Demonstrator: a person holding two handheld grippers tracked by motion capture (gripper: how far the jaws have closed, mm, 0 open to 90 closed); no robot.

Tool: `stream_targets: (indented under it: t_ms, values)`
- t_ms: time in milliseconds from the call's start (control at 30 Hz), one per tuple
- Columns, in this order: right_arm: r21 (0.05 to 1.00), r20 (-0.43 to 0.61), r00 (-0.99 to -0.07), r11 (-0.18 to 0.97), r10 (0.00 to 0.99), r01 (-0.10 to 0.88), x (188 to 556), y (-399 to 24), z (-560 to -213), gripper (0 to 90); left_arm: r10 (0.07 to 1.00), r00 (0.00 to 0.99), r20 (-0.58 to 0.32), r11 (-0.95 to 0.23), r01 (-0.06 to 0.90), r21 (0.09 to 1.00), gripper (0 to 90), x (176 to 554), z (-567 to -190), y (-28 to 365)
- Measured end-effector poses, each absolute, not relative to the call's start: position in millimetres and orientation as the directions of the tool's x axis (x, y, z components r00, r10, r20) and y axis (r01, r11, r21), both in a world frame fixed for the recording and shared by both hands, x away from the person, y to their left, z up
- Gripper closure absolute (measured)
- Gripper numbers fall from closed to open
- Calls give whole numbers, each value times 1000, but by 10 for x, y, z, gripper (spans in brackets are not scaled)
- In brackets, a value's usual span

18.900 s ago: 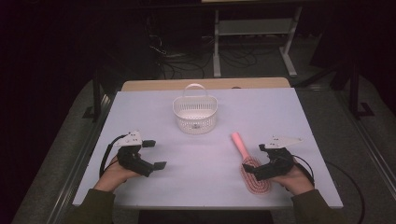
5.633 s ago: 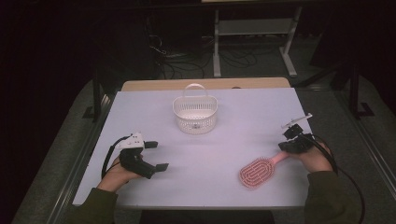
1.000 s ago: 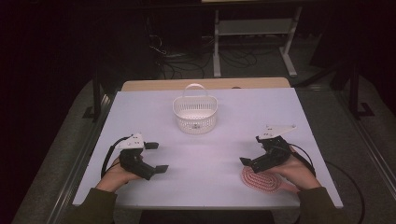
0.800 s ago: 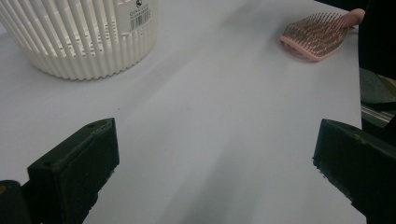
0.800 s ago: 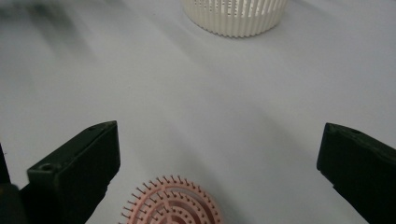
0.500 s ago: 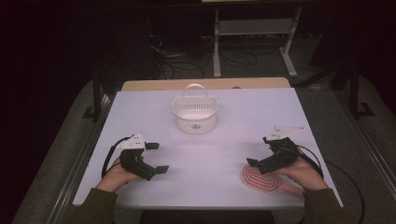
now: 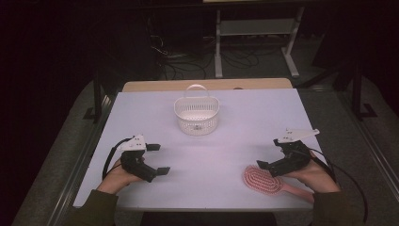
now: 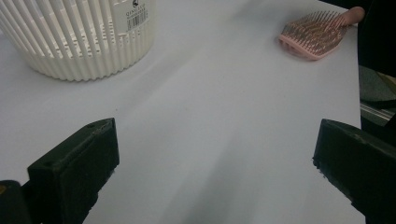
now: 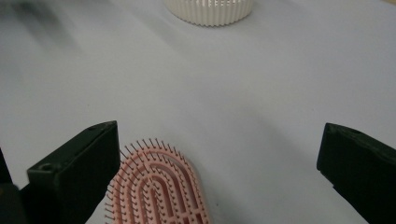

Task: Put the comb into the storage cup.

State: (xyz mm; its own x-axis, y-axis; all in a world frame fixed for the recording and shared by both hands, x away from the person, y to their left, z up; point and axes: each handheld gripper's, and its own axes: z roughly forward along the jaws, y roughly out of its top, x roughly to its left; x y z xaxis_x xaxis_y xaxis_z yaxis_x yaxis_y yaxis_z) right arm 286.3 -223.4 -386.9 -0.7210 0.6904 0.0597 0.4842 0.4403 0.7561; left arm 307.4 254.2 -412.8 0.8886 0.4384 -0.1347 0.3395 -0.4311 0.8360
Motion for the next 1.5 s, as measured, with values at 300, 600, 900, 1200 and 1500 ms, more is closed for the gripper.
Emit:
stream_targets:
  t_ms: [300,600,900,1200,1500]
  values:
    - [753,61,-714,437,697,492,2819,-2349,-3878,0,438,889,-134,-433,340,835,3,3077,-4132,2541]
    - [746,61,-709,439,703,500,2793,-2441,-3889,0,436,890,-134,-435,338,834,3,3077,-4134,2538]
    - [742,63,-702,437,709,508,2756,-2544,-3892,0,437,889,-135,-433,340,835,3,3074,-4134,2531]
    - [737,62,-697,438,714,515,2709,-2651,-3896,0,437,889,-136,-434,340,834,3,3074,-4134,2532]
    - [722,67,-711,457,700,519,2669,-2691,-3901,0,437,889,-134,-436,340,833,3,3069,-4132,2528]
